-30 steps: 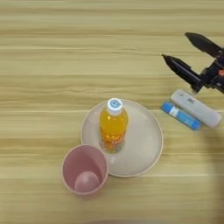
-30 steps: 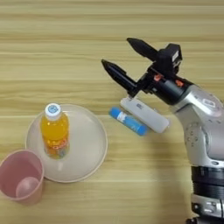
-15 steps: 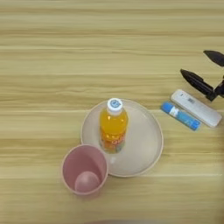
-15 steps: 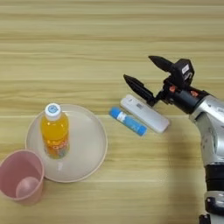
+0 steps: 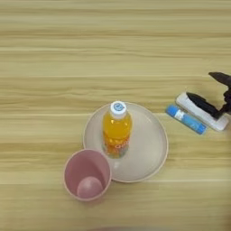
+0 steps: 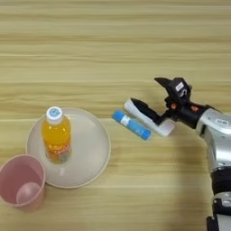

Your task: Move the objects on the table

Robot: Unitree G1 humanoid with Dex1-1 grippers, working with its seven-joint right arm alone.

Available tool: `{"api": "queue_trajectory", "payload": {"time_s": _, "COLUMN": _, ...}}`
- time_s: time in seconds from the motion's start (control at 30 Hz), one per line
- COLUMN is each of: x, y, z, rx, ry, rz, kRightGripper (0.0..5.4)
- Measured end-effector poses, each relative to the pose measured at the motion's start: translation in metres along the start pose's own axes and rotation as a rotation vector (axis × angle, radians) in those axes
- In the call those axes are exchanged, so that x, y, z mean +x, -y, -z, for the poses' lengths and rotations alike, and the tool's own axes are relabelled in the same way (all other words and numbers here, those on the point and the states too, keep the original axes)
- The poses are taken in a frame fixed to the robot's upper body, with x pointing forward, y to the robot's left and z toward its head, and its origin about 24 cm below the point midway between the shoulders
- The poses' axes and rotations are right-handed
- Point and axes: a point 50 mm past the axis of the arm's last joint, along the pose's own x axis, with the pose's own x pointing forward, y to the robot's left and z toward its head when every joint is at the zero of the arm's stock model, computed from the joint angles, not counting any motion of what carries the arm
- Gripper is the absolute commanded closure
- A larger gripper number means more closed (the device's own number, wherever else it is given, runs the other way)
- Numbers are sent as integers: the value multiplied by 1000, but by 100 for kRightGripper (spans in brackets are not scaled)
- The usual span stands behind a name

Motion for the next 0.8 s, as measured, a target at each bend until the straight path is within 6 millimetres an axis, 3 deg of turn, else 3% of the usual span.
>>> {"api": "queue_trajectory", "payload": {"time_s": 0.8, "x": 5, "y": -4, "z": 31, "rx": 21, "ry": -274, "rz": -28, "kRightGripper": 5}}
